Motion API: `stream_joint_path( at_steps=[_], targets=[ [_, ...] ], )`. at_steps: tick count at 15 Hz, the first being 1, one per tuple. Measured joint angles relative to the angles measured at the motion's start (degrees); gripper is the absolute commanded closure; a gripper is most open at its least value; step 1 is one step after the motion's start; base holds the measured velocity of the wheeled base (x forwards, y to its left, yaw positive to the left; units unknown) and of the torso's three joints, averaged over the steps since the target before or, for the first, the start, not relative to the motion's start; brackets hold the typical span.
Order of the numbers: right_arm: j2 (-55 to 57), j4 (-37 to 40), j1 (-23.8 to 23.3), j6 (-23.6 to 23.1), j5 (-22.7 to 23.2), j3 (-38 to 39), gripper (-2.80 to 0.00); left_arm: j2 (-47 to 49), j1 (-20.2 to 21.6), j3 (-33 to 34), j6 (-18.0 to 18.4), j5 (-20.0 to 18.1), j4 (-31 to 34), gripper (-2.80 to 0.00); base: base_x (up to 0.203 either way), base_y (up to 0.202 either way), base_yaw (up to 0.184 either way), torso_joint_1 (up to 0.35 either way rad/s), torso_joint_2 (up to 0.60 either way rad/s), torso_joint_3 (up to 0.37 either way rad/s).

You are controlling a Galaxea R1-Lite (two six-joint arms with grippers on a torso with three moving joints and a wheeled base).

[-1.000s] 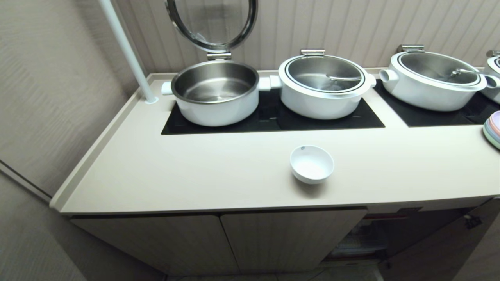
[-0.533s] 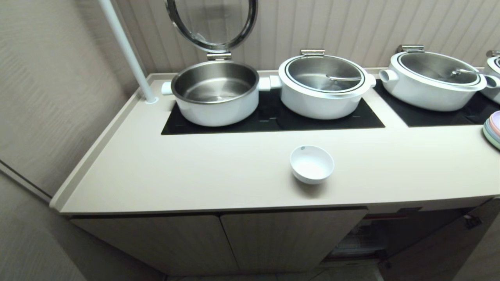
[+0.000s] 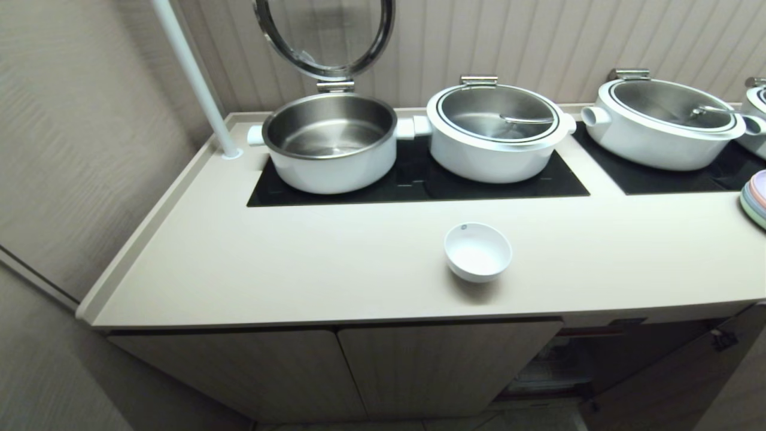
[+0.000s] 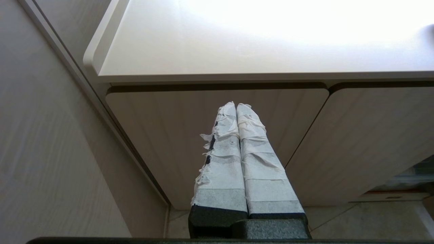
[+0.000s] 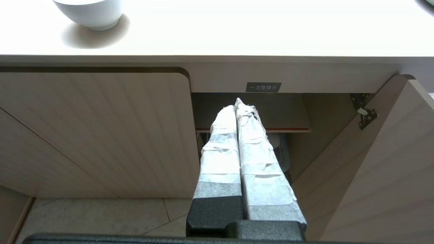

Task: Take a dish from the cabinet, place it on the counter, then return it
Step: Pick up the bowl from the table

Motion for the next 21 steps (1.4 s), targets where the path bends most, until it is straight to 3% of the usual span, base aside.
stream_joint_path(
  at_steps=[21],
  targets=[
    [0.00, 0.03, 0.00, -0.39, -0.02, 0.02, 0.00, 0.00, 0.00, 0.00, 0.00, 0.02, 0.00, 0.00, 0.000, 0.000, 0.000, 0.000, 0.00, 0.000]
  ],
)
